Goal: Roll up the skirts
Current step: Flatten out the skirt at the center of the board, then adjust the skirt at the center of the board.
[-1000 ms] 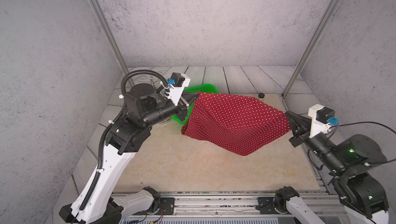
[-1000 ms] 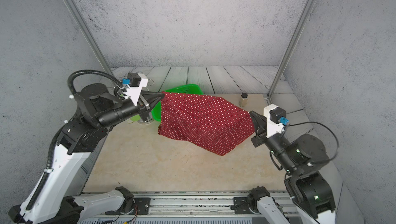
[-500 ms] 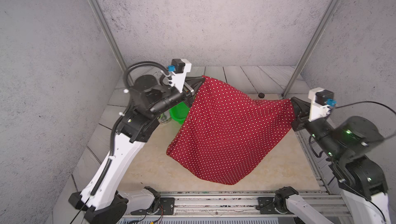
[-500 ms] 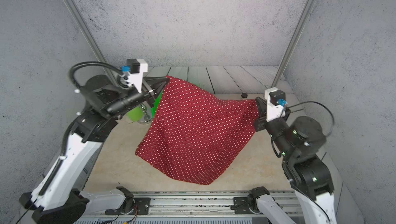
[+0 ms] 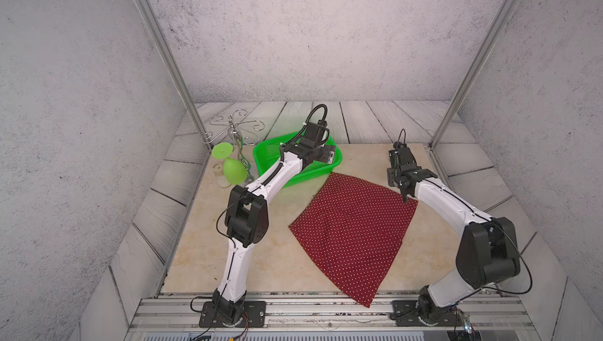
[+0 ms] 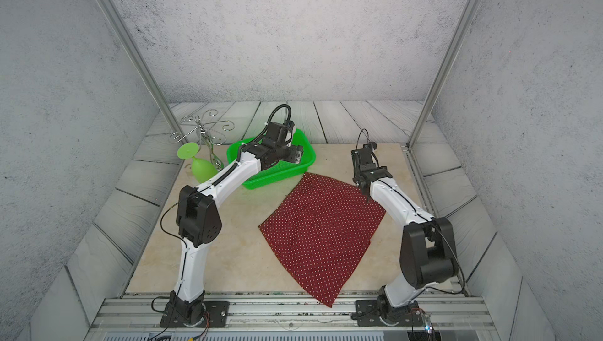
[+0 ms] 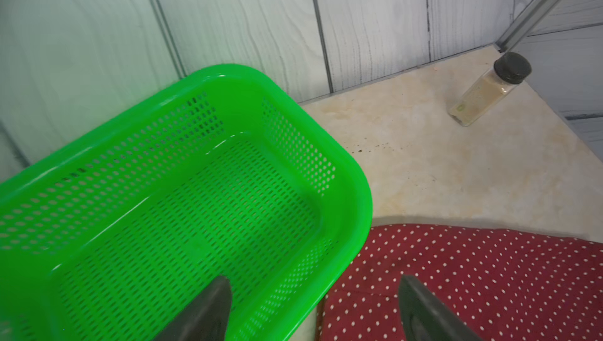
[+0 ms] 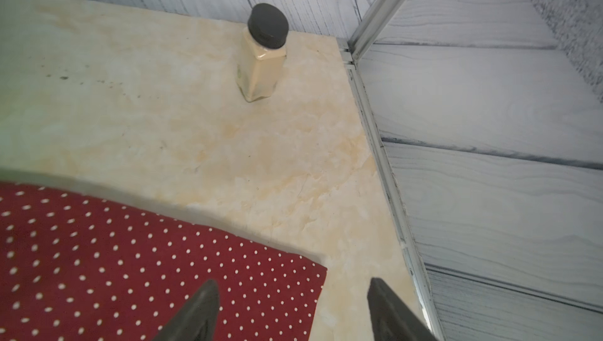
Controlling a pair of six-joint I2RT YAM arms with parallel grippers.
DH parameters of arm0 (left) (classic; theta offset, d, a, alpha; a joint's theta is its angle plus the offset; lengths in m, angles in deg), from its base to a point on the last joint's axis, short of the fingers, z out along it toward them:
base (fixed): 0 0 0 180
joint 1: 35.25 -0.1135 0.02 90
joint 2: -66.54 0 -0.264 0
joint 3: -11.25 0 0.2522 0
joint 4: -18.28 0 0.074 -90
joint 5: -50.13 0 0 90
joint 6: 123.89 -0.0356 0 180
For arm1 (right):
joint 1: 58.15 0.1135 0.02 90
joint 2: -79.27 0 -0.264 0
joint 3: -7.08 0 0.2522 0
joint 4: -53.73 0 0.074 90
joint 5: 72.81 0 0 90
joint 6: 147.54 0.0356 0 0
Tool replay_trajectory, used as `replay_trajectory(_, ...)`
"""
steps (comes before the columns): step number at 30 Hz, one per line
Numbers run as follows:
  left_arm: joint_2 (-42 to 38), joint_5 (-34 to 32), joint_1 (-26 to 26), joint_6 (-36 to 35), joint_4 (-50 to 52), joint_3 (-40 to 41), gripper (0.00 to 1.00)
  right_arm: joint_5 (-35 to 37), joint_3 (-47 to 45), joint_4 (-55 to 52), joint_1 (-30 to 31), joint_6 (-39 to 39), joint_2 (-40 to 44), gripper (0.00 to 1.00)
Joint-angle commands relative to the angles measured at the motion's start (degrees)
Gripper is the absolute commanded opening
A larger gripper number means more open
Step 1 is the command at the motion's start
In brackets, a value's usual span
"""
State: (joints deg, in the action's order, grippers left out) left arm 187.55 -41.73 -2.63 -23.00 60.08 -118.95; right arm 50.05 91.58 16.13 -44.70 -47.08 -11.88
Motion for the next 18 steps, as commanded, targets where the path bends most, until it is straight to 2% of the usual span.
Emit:
replay_trajectory(1,-13.9,-2.6,-0.1,-1.4,4.6,1.4,0.82,-2.0,0.3,-1.1,-1.8,5.6,4.1,0.75)
replay_trajectory(3,-23.0,4.0,-1.4,-1.0,4.4,11.4,0.79,-21.7,-5.0,0.2,-5.3,7.0,9.2,0.65)
replay_trajectory(4,-27.6,7.4,-2.3,0.6,3.6,17.1,0.76,-33.4,-8.2,1.9,-7.4,8.6,11.4,0.65)
replay_trajectory(5,-32.7,12.8,-3.5,3.2,1.9,23.9,0.75,-49.2,-13.6,7.3,-10.3,11.2,13.2,0.63)
replay_trajectory(6,-37.6,18.0,-4.3,6.1,-0.9,32.6,0.74,-62.3,-19.3,14.9,-12.5,16.7,13.8,0.56)
replay_trajectory(8,-45.3,23.9,-4.4,12.6,-6.2,46.2,0.74,-74.2,-27.6,28.2,-13.7,27.8,12.4,0.45)
replay_trajectory(9,-47.7,27.2,-4.3,16.4,-9.8,52.6,0.72,-76.1,-29.6,30.7,-13.5,31.3,10.8,0.36)
replay_trajectory(11,-51.3,28.5,-4.1,22.0,-13.9,62.1,0.71,-74.3,-30.2,28.6,-13.5,34.4,7.3,0.17)
replay_trajectory(13,-52.6,27.4,-4.3,25.3,-17.2,69.1,0.72,-70.9,-28.5,22.9,-13.5,33.4,3.6,0.08)
replay_trajectory(15,-52.1,23.7,-4.7,25.8,-17.6,73.0,0.74,-66.0,-27.0,16.4,-13.5,33.0,-0.1,0.06)
replay_trajectory(18,-49.1,17.9,-5.6,26.5,-16.4,74.8,0.75,-60.7,-26.0,13.5,-13.5,33.7,-4.7,0.08)
